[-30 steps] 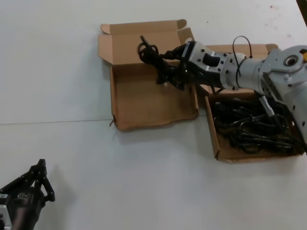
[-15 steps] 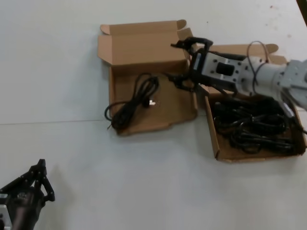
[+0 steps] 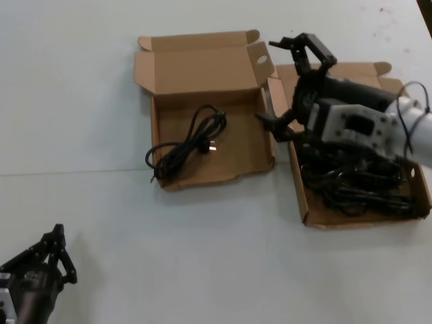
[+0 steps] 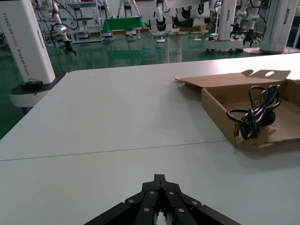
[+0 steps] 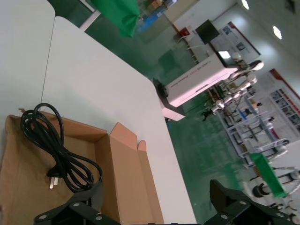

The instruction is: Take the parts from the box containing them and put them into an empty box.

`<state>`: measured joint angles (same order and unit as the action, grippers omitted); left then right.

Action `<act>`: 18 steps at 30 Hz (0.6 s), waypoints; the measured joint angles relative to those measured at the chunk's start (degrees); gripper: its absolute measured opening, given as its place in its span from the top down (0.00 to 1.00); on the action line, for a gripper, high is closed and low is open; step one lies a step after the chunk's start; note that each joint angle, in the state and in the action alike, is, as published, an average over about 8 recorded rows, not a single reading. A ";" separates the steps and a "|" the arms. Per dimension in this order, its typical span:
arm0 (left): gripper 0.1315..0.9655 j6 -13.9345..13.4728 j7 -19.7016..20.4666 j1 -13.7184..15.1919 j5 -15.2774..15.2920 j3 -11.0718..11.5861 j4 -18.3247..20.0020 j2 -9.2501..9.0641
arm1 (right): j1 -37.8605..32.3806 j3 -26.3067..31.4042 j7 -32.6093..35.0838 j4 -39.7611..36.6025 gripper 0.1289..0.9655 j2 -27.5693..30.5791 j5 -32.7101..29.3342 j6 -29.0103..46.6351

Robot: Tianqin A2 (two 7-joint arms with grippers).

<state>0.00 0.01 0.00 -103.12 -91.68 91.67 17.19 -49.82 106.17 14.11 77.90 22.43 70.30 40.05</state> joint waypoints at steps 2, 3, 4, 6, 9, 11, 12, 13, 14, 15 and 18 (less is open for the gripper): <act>0.97 0.00 0.00 0.00 0.00 0.00 0.00 0.00 | 2.49 -1.19 0.00 2.84 0.24 0.52 -0.11 -0.49; 0.97 0.00 0.00 0.00 0.00 0.00 0.00 0.00 | 3.70 -1.75 0.00 4.12 0.22 0.72 -0.15 -0.73; 0.97 0.00 0.00 0.00 0.00 0.00 0.00 0.00 | 4.86 -2.28 0.00 5.29 0.19 0.90 -0.17 -0.97; 0.97 0.00 0.00 0.00 0.00 0.00 0.00 0.00 | 6.80 -3.15 0.00 7.17 0.15 1.16 -0.19 -1.35; 0.97 0.00 0.00 0.00 0.00 0.00 0.00 0.00 | 8.54 -3.94 0.00 8.77 0.15 1.36 -0.16 -1.68; 0.97 0.00 0.00 0.00 0.00 0.00 0.00 0.00 | 8.91 -4.11 0.00 9.11 0.13 1.40 -0.14 -1.74; 0.97 0.00 0.00 0.00 0.00 0.00 0.00 0.00 | 8.97 -4.13 0.00 9.17 0.12 1.40 -0.14 -1.75; 0.97 0.00 0.00 0.00 0.00 0.00 0.00 0.00 | 9.01 -4.15 0.00 9.20 0.10 1.41 -0.14 -1.76; 0.97 0.00 0.00 0.00 0.00 0.00 0.00 0.00 | 9.03 -4.16 0.00 9.22 0.09 1.41 -0.14 -1.76; 0.96 0.00 0.00 0.00 0.00 0.00 0.00 0.00 | 9.05 -4.17 0.00 9.23 0.08 1.41 -0.13 -1.78; 0.95 0.00 0.00 0.00 0.00 0.00 0.00 0.00 | 9.40 -4.25 0.00 9.27 0.03 1.36 0.15 -2.10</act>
<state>0.00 0.01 0.00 -103.12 -91.68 91.67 17.19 -40.42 101.92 14.11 87.17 23.78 70.45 37.95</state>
